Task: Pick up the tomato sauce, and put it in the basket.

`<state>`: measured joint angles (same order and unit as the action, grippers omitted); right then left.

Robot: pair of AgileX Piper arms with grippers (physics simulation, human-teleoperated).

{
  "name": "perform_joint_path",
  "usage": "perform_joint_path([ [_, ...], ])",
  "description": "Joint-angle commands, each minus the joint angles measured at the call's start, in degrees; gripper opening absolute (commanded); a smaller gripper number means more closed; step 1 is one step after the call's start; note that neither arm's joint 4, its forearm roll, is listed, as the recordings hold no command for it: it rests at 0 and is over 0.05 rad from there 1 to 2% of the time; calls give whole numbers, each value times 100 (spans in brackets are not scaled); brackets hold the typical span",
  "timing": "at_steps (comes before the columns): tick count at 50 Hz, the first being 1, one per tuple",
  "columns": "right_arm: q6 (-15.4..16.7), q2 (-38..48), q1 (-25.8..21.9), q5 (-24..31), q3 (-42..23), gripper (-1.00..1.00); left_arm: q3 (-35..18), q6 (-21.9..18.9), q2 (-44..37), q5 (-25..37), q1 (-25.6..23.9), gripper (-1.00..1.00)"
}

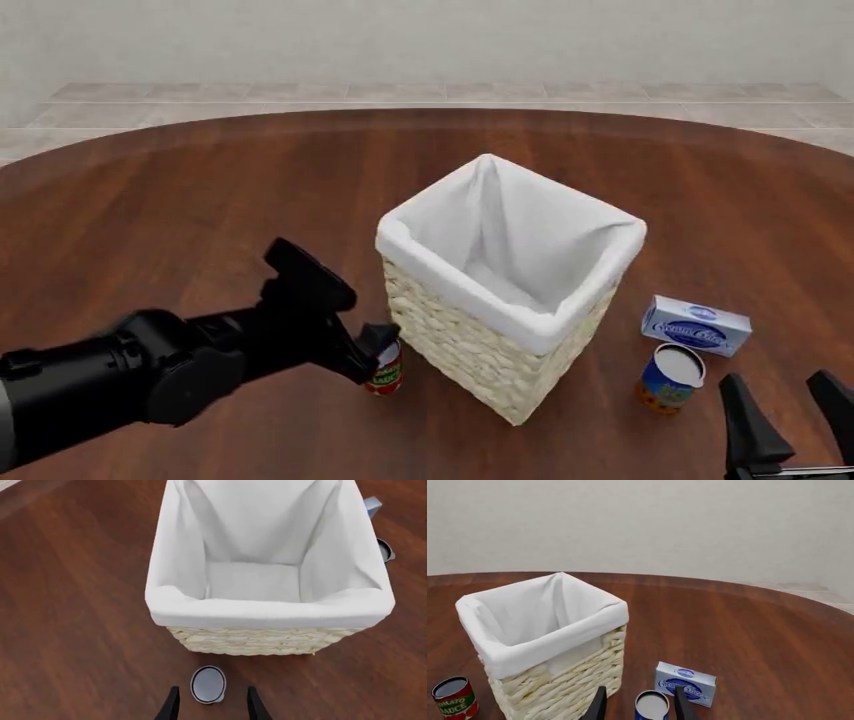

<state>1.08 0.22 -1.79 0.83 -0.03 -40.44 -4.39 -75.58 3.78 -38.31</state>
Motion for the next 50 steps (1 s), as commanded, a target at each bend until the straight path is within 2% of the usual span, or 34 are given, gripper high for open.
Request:
perform_joint_path([
  [1,2,-4,-6,6,0,100,93,66,-274,-299,-39,100],
  [50,71,16,-25,-4,1,100,368,156,-1345,-1298,47,100],
])
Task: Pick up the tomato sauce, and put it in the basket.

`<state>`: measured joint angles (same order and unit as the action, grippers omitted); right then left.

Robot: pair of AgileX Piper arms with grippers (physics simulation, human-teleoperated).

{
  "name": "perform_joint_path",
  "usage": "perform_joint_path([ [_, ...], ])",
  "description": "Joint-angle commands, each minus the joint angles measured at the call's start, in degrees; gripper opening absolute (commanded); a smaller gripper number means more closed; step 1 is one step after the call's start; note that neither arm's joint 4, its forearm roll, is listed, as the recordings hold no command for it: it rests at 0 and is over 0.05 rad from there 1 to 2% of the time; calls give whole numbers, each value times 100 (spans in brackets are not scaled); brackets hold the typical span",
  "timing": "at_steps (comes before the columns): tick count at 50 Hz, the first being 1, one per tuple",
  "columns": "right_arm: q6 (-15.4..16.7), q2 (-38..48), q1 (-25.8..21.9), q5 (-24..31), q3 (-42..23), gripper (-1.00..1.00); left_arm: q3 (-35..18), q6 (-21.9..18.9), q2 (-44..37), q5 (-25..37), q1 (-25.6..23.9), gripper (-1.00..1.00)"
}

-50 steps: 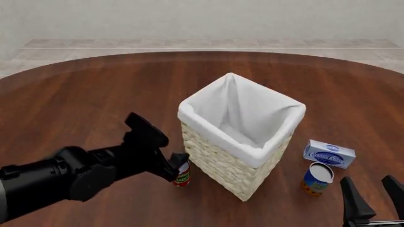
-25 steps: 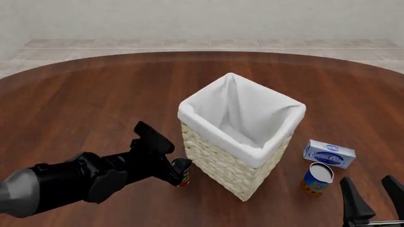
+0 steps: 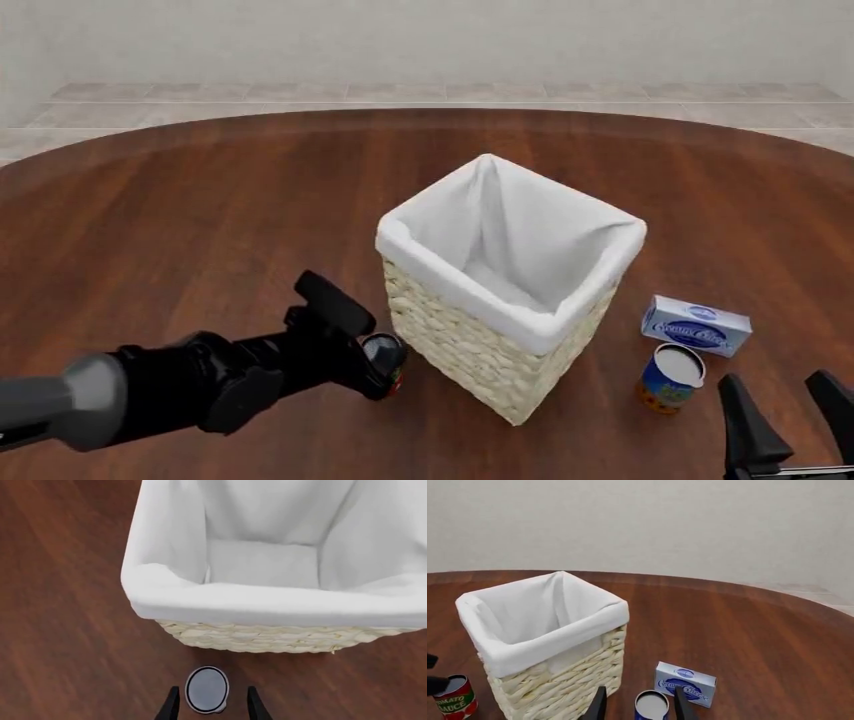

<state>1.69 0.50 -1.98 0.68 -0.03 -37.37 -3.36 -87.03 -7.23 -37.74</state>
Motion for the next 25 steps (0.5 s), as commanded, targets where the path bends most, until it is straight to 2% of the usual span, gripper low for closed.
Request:
perform_joint_path([
  [1,11,-12,-7,13,0,100,73,64,-224,-220,-18,100],
  [25,20,-24,-6,30,1,100,169,0,-651,-555,115,100],
])
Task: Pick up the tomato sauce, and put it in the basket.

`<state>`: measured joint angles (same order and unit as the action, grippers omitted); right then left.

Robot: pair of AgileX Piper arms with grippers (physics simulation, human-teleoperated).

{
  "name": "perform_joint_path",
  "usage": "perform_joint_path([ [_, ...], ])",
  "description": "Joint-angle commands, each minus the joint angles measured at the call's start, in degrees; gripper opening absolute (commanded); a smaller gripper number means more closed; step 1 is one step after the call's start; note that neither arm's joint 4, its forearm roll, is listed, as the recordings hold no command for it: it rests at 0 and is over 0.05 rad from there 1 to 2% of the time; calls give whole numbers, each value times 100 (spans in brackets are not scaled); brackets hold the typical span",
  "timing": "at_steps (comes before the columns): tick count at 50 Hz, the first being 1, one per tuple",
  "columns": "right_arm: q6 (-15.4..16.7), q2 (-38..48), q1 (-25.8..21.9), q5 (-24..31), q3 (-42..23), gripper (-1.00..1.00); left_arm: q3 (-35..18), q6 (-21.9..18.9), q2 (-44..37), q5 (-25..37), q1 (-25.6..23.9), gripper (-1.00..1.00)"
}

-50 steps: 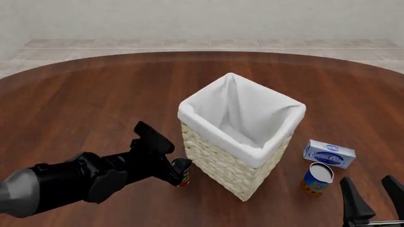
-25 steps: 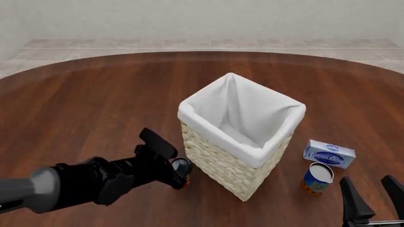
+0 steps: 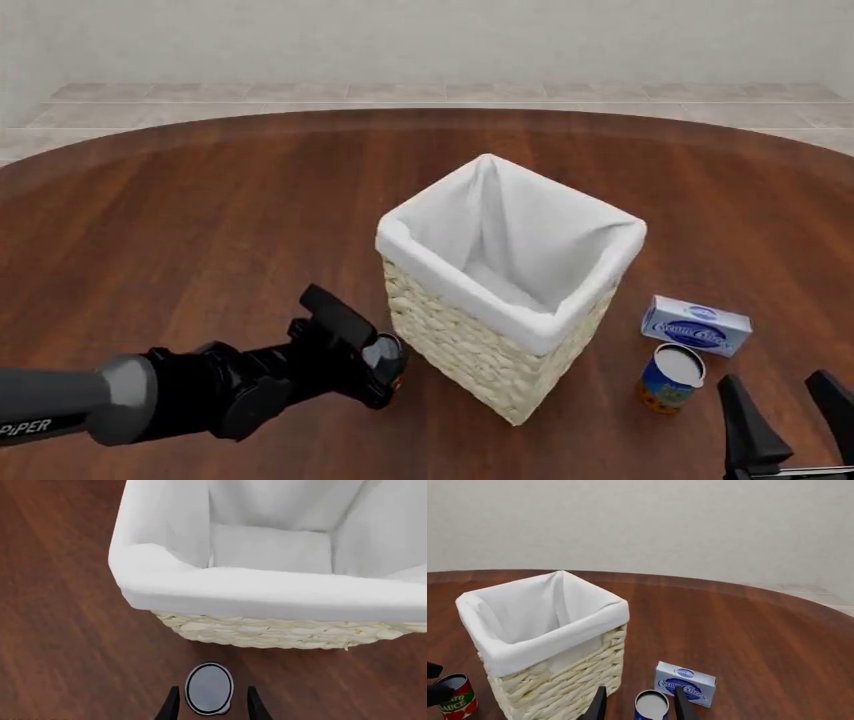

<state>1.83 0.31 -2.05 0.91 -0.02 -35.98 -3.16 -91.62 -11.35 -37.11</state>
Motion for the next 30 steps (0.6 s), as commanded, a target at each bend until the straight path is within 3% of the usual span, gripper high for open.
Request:
perform_joint_path([
  [1,5,-4,1,7,0,100,26,-28,-214,-154,62,100],
  [30,6,72,13,-61,0,100,-85,-5,-680,-385,61,100],
])
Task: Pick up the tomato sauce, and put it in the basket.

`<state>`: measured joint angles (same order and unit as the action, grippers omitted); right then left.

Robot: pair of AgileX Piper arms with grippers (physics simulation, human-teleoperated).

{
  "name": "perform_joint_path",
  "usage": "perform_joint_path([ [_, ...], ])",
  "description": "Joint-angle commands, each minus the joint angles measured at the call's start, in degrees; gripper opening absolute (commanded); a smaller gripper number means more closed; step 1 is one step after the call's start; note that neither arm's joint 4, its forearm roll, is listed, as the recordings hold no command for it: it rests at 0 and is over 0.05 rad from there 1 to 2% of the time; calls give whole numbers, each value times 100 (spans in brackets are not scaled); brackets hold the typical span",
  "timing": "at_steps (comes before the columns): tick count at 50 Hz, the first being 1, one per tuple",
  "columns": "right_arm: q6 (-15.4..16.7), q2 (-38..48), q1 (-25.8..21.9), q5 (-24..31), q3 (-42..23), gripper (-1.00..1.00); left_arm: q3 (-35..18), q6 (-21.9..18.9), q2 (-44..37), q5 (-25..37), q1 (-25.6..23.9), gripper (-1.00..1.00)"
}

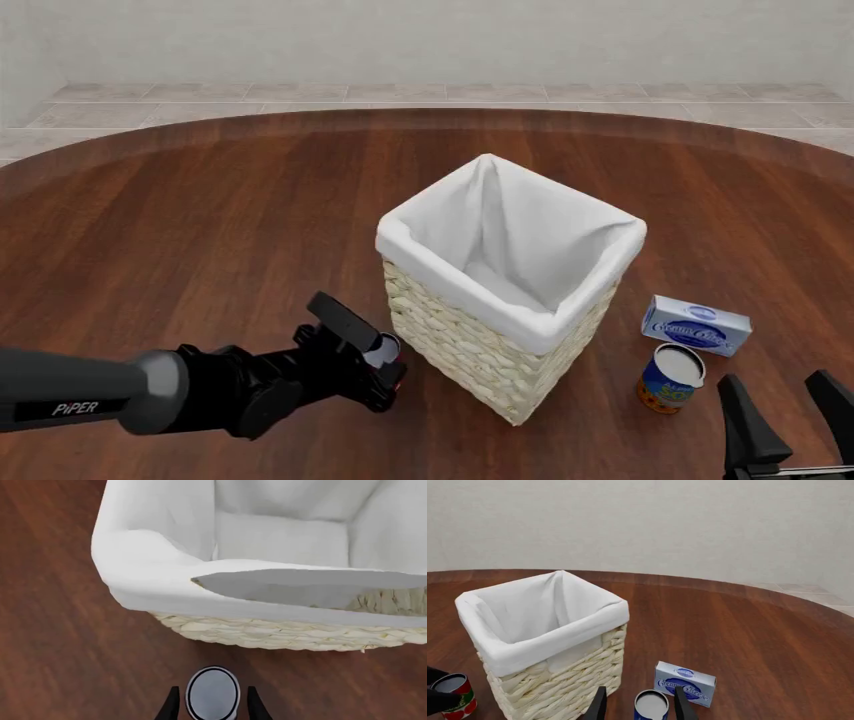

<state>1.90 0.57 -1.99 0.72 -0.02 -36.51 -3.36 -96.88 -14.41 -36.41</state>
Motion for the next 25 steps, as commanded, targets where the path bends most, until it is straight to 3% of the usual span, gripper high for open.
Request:
perform_joint_path([
  [1,6,59,4,-53,0,100,-21,37,-190,-108,-15,100],
  [13,14,101,5,-98,0,100,25,111,-277,-172,-54,100],
  [14,15,99,1,-98,0,100,47,148,-229,-158,-110,-100],
  [25,14,54,-3,-61,0,100,73,120,-152,-125,-167,-100],
])
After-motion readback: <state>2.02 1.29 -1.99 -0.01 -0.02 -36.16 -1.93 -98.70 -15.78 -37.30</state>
